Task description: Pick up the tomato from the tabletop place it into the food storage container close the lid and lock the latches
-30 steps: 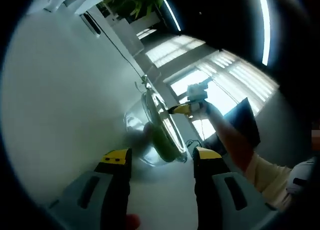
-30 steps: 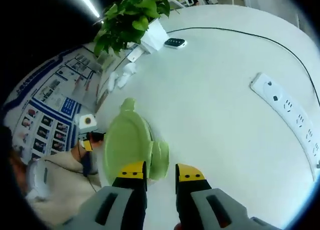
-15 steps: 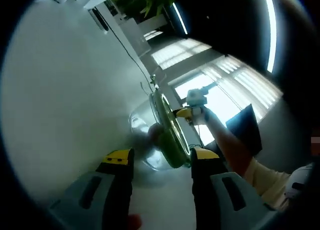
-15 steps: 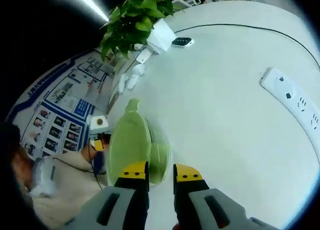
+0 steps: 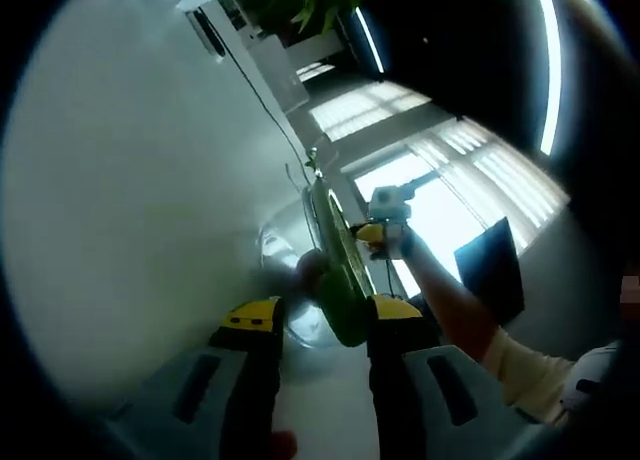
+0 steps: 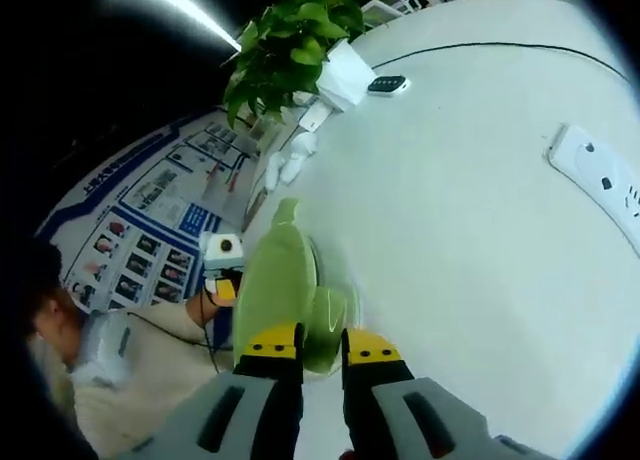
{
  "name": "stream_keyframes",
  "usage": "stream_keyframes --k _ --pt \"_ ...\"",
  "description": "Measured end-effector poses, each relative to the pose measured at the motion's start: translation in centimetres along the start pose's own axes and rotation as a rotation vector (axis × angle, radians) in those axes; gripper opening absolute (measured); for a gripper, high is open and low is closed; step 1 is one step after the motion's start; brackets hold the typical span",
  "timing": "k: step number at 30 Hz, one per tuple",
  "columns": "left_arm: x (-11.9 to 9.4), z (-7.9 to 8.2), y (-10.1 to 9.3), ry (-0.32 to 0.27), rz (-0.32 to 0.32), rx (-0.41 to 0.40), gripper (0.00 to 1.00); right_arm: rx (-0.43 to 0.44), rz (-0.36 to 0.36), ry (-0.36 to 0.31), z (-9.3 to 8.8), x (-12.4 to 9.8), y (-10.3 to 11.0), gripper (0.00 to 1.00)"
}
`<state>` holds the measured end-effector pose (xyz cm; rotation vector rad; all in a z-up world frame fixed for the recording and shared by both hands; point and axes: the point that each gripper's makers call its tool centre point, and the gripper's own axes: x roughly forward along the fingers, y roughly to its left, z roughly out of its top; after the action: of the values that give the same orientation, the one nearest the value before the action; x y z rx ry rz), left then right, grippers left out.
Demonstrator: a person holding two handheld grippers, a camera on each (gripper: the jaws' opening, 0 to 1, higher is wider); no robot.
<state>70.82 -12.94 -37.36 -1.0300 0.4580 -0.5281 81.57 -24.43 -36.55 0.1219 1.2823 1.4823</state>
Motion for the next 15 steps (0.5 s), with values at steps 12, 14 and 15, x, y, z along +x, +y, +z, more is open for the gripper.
stream_keyframes --k 12,14,15 --pt "-0.03 0.29 -0.83 -0.012 0.0 -0.029 0.15 0.065 0.001 -0.024 0.28 -0.38 0.35 0.02" --pt "-0.06 0.24 -0.87 -0.015 0.013 -0.027 0.12 0.081 -0.001 -0.026 0.32 -0.42 0.43 0.01" --pt "-0.1 0.26 -0.67 -0.016 0.026 -0.029 0.11 0.083 -0.001 -0.027 0.33 -0.41 0.44 0.01"
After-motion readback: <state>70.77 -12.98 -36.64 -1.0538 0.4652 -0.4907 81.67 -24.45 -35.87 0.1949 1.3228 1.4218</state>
